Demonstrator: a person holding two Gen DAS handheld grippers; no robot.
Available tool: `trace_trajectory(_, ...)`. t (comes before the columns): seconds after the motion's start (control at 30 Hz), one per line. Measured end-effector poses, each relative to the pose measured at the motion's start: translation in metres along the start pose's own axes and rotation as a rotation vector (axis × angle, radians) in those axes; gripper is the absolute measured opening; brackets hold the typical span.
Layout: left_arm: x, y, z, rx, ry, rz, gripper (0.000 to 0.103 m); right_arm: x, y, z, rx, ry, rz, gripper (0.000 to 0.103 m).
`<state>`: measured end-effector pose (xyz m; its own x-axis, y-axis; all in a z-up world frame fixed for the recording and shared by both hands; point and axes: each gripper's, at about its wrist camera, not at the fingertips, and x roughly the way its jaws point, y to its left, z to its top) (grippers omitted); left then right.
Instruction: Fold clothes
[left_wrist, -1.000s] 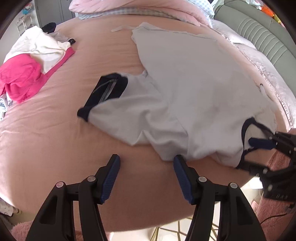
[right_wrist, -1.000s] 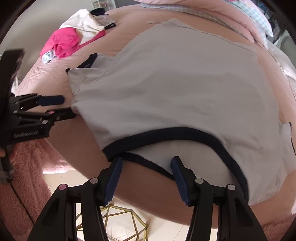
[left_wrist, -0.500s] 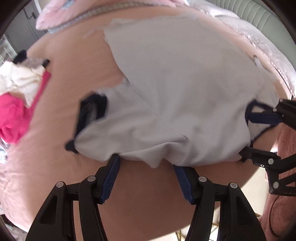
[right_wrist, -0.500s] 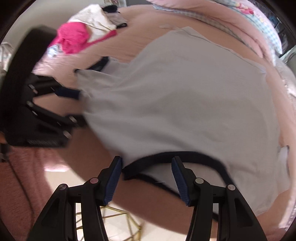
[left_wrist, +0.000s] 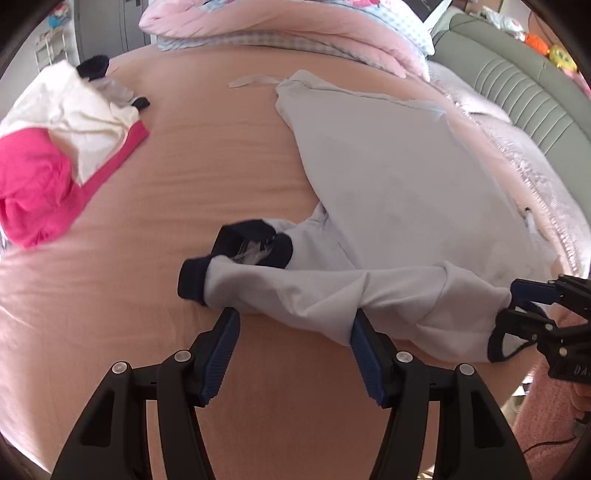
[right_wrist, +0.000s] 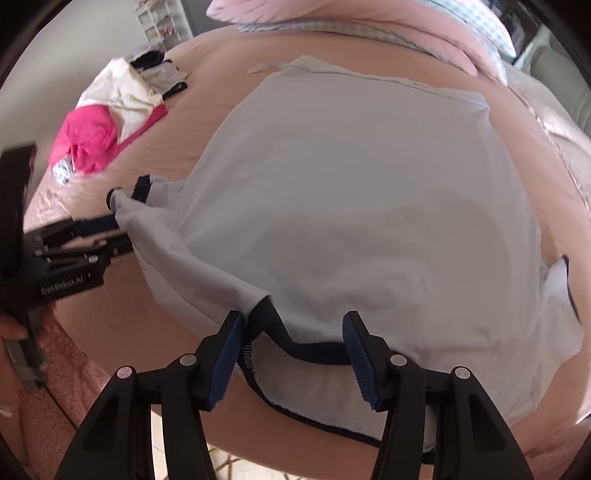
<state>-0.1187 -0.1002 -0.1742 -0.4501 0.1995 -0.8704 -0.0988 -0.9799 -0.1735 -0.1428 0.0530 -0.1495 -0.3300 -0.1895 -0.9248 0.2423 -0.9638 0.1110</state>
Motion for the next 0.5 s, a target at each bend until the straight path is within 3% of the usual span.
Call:
trace_trajectory(0.17, -0.016, -0.006, -0.01, 0.006, -0.039, -0.085, 0.058, -0.016, -0.003, -0.003, 0.011, -0.051, 0.034, 0.055)
trace_trajectory(0.33, -0.05, -0.017, -0.01, 0.019, -0.128, -0.239, 0.058, 0.018, -0.005, 0.009, 0.022, 0.034, 0.014, 0.055)
trace_trajectory(0.4, -0.054, -0.028, -0.006, 0.035, -0.163, -0.233, 0.058, 0.027, -0.004, 0.011, 0.027, 0.058, 0.02, 0.055)
trace_trajectory(0.5, -0.028, -0.046, 0.001, 0.106, -0.107, -0.124, 0.058, 0.03, 0.009, 0.01, -0.058, 0.056, -0.015, 0.056)
